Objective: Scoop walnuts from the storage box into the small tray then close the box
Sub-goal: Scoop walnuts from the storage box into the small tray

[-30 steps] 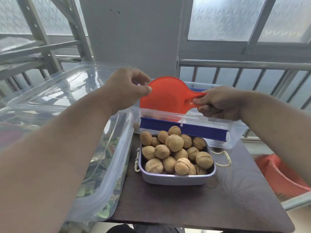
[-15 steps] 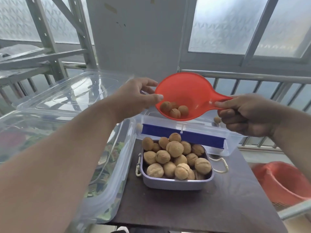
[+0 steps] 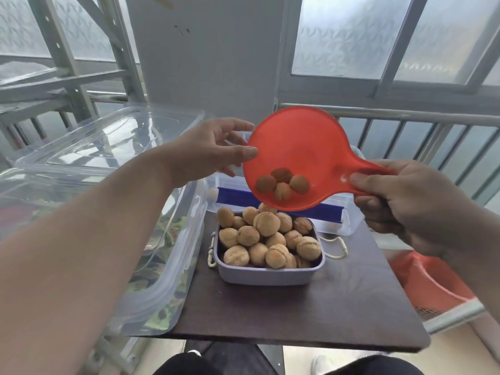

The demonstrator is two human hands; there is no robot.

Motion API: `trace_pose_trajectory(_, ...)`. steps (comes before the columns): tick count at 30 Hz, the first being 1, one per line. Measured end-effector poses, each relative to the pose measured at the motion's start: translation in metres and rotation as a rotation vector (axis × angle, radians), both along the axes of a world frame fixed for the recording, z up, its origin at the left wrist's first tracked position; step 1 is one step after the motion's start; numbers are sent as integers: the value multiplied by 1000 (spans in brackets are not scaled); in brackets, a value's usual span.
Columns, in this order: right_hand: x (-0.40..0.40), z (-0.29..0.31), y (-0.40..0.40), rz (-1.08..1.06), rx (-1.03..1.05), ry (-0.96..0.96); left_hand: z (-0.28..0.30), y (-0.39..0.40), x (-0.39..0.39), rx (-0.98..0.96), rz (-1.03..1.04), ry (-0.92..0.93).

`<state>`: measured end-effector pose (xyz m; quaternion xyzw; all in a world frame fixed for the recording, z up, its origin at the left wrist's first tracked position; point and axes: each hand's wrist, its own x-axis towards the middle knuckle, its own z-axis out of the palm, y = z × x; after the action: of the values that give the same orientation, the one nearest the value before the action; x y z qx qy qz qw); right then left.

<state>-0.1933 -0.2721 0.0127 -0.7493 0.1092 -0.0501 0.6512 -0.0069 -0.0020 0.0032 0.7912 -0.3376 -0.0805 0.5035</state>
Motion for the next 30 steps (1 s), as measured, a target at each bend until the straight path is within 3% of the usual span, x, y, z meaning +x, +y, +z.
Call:
trace_pose_trajectory(6, 1, -8, 23, -23, -99, -99, -2, 5, 3, -23, -20, -4)
trace_pose_trajectory(12, 2, -8, 26, 16, -341, -248, -2, 5, 6, 8, 0, -31)
trace_pose_trajectory(22, -2, -4, 32, 17, -511, -249, -3, 6, 9, 21, -60, -16)
trace_pose_trajectory(30, 2, -8, 26, -79, -324, -231, -5, 5, 11, -12, -25, -24)
